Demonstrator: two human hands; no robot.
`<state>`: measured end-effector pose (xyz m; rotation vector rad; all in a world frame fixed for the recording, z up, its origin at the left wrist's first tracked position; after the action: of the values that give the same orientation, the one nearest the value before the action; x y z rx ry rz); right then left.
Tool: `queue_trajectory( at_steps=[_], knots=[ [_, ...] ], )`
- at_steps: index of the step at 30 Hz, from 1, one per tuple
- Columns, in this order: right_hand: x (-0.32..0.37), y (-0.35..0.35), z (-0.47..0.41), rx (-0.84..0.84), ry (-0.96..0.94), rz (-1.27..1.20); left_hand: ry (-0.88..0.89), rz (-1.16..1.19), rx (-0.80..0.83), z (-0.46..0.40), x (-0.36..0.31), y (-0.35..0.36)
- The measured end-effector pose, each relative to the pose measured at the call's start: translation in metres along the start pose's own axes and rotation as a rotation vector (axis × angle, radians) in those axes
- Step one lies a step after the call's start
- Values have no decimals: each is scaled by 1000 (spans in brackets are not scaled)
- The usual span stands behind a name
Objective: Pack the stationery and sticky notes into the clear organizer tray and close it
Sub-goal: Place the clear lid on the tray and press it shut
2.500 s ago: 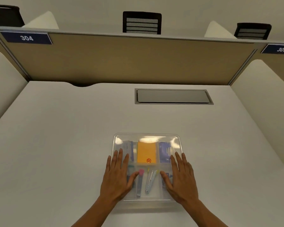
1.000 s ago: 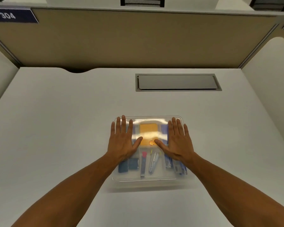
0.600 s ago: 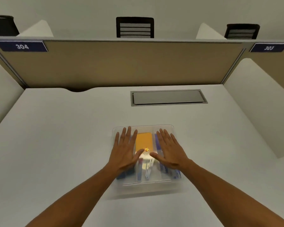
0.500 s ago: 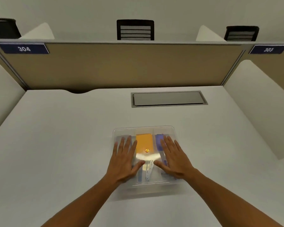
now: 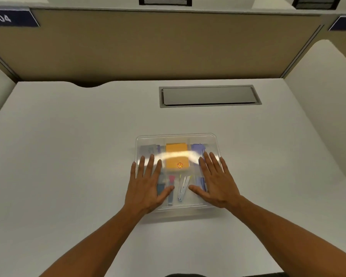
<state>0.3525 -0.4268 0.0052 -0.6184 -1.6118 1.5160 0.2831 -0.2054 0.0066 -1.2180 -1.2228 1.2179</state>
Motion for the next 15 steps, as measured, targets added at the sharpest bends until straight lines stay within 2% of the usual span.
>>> queue_trajectory(
  at_steps=[15],
  knots=[
    [-19,-4,-40,43,19,41,-39,-29,37,-41,9,0]
  ],
)
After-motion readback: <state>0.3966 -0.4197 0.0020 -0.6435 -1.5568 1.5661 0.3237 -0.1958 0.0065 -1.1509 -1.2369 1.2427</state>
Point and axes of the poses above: each hand's wrist, its own z-axis away from the middle knuckle, its own y-axis out of the palm, x = y × z, the point moved 8 cm from there along -z, towards the middle knuckle, and after that the axes turned 7 degrees about -z, right-handed, at the moved point
